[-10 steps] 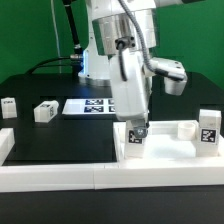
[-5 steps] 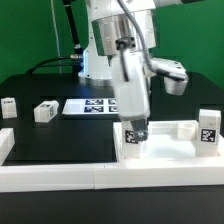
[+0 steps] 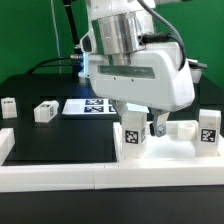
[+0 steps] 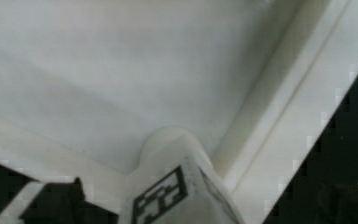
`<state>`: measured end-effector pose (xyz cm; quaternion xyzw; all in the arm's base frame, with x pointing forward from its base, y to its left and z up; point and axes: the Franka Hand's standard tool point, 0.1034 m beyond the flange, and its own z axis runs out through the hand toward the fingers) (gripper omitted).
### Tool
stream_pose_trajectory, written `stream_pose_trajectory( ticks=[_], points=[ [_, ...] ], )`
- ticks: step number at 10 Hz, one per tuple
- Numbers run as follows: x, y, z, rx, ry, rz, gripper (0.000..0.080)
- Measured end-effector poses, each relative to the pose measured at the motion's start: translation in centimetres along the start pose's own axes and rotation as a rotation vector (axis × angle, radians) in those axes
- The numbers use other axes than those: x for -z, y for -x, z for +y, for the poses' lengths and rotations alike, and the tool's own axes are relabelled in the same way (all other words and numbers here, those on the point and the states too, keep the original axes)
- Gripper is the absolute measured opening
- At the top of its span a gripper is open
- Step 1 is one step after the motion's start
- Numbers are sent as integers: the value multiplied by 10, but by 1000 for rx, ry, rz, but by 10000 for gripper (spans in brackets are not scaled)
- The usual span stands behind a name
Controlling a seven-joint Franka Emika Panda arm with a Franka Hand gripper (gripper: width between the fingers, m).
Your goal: Assemble square table
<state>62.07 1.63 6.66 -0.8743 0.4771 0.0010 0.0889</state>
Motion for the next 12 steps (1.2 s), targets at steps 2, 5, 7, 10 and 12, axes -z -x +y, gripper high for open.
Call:
stream_pose_trajectory(
  ticks=[2, 5, 7, 10, 12],
  points=[
    [0, -3, 4, 274, 47, 29, 649],
    [4, -12, 0, 510, 69, 83, 649],
    [4, -12, 0, 482, 69, 82, 622],
    [4, -11, 0, 293, 60, 87, 287],
    [3, -12, 0, 196, 56, 89, 290]
  ],
)
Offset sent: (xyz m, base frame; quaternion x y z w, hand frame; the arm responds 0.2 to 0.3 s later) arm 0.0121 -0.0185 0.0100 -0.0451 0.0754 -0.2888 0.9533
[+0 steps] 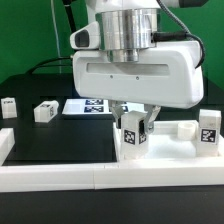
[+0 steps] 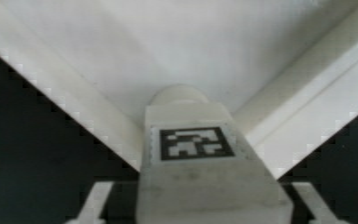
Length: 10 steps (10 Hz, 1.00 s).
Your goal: Assemble square table
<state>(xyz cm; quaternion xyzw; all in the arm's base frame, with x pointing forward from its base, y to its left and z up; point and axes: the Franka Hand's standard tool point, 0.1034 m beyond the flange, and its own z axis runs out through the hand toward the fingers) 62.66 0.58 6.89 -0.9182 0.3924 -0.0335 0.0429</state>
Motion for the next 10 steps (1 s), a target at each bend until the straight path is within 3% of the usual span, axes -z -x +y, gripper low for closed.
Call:
stream_pose_trajectory(
  ticks=[2, 6, 10],
  points=[
    [0, -1, 1, -236, -8, -8, 290],
    [0, 1, 2, -819, -47, -88, 291],
    [0, 2, -1, -1210, -48, -114, 291]
  ],
)
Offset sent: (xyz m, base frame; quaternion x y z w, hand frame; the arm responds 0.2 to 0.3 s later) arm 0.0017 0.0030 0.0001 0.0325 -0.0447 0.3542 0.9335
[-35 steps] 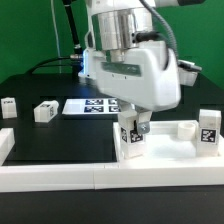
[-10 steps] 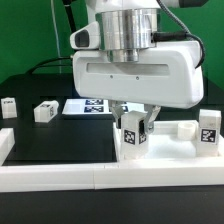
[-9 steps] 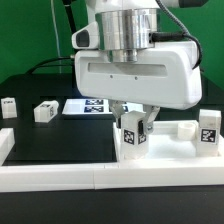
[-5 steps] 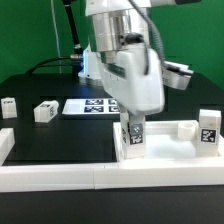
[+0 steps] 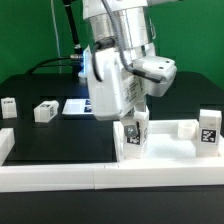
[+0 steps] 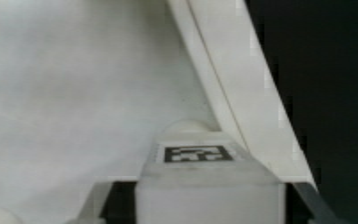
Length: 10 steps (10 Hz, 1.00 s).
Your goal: Assemble square table
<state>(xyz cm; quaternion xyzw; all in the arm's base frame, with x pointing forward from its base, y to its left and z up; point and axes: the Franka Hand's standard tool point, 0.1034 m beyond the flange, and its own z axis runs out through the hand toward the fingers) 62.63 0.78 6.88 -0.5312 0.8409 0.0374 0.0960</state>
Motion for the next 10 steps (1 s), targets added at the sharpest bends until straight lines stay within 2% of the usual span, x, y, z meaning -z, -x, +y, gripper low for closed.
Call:
stream_pose_trajectory(
  ticks=[2, 3, 4, 5, 6, 9, 10],
  points=[
    [0, 0, 0, 31, 1, 1, 291],
    [-1, 0, 1, 42, 2, 2, 471],
    [-2, -1, 3, 224, 9, 23, 587],
    [-2, -1, 4, 397, 23, 40, 587],
    [-2, 0, 6, 573, 39, 57, 639],
    [-2, -2, 5, 768, 44, 53, 646],
    [-3, -2, 6, 903, 56, 65, 649]
  ],
)
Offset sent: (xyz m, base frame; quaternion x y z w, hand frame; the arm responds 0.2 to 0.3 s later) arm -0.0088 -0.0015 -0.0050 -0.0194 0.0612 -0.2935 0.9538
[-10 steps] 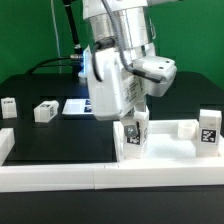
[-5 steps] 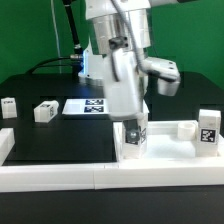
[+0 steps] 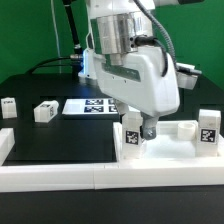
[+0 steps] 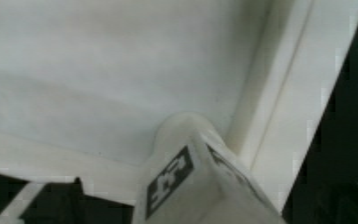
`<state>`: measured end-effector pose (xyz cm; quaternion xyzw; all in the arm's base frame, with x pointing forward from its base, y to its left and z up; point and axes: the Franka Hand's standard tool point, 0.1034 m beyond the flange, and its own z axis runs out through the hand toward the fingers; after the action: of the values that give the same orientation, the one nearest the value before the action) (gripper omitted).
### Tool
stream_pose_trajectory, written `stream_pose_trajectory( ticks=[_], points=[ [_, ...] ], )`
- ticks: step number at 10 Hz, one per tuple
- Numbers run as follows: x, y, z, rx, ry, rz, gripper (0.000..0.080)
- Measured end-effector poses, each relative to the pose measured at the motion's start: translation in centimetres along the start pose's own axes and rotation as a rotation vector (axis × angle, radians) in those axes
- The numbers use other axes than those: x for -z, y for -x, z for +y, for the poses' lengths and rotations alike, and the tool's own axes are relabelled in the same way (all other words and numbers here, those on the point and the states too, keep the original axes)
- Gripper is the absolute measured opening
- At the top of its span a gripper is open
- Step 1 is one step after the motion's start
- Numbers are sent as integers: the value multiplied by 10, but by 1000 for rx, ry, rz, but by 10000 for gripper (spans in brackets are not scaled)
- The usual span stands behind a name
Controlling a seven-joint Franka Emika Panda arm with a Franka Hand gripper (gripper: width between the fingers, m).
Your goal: Assemble square table
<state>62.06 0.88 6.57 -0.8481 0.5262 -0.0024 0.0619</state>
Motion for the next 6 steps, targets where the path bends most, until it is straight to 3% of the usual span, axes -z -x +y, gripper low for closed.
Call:
stream_pose_trajectory(
  ticks=[2, 4, 5, 6],
  points=[
    [0, 1, 0, 350, 40, 32, 649],
    [1, 0, -2, 562, 39, 43, 649],
    [1, 0, -2, 539, 38, 42, 527],
    [1, 0, -2, 517, 37, 43, 527]
  ],
)
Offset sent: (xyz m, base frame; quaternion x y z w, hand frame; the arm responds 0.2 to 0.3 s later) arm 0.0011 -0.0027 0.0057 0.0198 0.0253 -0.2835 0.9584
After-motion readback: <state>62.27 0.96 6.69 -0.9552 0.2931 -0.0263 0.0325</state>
